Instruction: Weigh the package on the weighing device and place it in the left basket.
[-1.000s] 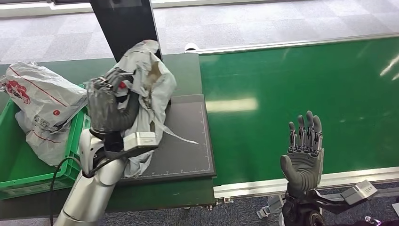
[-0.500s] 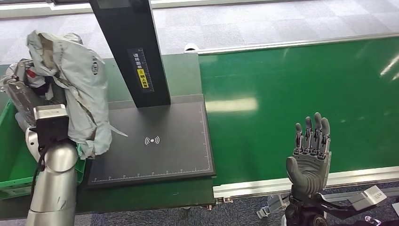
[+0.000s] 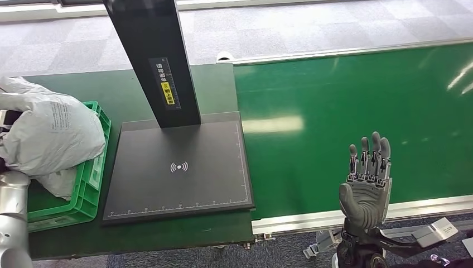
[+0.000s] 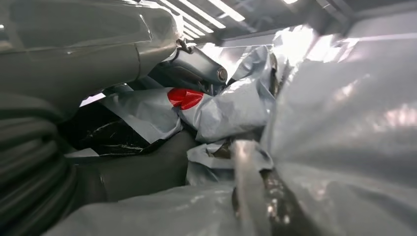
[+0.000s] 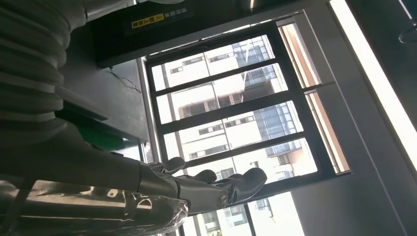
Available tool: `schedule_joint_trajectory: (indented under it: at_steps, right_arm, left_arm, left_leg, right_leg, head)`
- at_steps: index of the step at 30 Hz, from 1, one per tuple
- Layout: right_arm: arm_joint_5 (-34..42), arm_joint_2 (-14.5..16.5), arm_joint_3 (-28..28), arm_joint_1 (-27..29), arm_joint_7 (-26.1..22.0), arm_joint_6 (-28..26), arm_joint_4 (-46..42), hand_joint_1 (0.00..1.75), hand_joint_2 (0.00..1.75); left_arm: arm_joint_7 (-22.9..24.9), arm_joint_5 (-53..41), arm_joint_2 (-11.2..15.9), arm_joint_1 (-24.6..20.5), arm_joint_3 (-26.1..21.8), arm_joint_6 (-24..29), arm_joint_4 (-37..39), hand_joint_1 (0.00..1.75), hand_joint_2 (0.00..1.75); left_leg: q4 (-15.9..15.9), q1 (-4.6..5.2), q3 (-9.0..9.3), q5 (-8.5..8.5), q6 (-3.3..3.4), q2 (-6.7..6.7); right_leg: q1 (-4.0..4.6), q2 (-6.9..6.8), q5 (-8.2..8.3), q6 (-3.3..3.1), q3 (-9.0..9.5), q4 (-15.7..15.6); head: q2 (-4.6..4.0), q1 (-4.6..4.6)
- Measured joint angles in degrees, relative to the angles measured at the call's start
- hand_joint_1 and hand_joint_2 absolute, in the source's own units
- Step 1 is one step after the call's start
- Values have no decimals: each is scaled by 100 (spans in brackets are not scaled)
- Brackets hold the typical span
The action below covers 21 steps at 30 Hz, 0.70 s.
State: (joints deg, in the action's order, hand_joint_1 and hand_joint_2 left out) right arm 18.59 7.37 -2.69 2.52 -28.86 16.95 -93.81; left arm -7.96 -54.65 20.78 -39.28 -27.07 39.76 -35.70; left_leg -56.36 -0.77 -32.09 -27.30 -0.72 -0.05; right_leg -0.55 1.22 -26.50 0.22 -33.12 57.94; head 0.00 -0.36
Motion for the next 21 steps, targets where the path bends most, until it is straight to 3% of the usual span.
schedule_joint_trajectory:
  at_steps: [9, 21]
  right_arm:
    - [-22, 20, 1, -1, 43, 16, -9, 0, 175]
    - [-117, 44, 3, -14, 54, 12, -9, 0, 175]
  left_arm:
    - [416, -719, 169, 40, -1155, 0, 613, 175, 175]
    - [765, -1138, 288, 99, -1645, 15, 881, 175, 175]
  left_leg:
    - [1, -4, 9, -2, -3, 6]
    - [1, -3, 12, -2, -4, 9]
  right_leg:
    - [3, 11, 1, -3, 1, 1]
    - [2, 13, 1, -3, 5, 2]
  head:
    - [0, -2]
    - [0, -1]
